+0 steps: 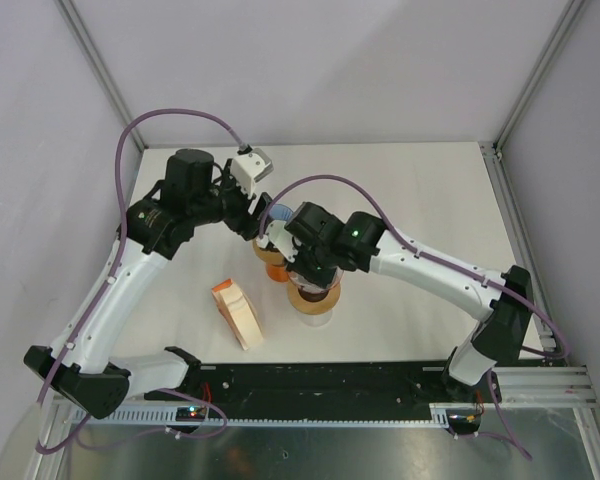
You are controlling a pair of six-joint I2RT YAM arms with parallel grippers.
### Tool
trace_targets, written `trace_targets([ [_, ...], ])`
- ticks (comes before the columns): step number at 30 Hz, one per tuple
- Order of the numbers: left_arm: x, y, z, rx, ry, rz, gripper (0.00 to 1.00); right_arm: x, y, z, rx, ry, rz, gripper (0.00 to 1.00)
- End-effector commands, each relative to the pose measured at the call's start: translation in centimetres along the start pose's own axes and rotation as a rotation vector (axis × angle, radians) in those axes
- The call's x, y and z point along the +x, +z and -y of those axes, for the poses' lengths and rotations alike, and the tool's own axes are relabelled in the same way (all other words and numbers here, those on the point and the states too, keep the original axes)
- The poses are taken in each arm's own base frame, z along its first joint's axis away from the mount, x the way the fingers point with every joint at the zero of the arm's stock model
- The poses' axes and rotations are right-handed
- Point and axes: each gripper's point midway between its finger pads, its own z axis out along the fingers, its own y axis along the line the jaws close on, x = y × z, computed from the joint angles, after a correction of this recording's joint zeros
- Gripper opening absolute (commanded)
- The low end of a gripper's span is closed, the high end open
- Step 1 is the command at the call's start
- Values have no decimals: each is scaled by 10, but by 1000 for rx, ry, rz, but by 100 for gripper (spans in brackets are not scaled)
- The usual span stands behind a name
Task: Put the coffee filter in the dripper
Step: Place the coffee filter in the coffee dripper.
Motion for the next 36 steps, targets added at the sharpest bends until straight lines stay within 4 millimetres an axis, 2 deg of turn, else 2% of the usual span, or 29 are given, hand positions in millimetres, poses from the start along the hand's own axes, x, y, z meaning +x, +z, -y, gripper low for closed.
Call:
trace_targets([
  [1, -15, -7, 2, 6, 29, 64, 73, -1, 12, -9, -38, 20, -2, 0],
  [7, -15, -7, 2, 10, 30, 66, 73, 4, 16, -6, -9, 25, -23, 0],
  [10, -15, -7, 2, 10, 29, 64, 74, -3, 10, -5, 8, 23, 1, 0],
  [18, -10, -7, -5, -25, 35, 49, 75, -41, -38, 6, 82, 8, 198, 6],
  [25, 8, -12, -20, -92, 38, 13, 86, -51, -73, 15, 141, -12, 304, 30],
  [27, 17, -13, -26, -117, 34, -8, 90, -53, -84, 17, 161, -13, 341, 42],
  [29, 31, -15, -31, -134, 24, -38, 93, -57, -96, 19, 179, -16, 394, 59],
  [30, 39, -15, -32, -138, 19, -58, 94, -59, -100, 19, 185, -16, 419, 79],
  [31, 46, -17, -34, -145, 15, -72, 94, -64, -111, 20, 196, -16, 469, 89],
  [33, 65, -21, -35, -150, 19, -117, 95, -72, -130, 21, 211, -20, 564, 97],
  [36, 96, -26, -34, -140, 51, -192, 94, -83, -158, 20, 223, -35, 712, 99],
])
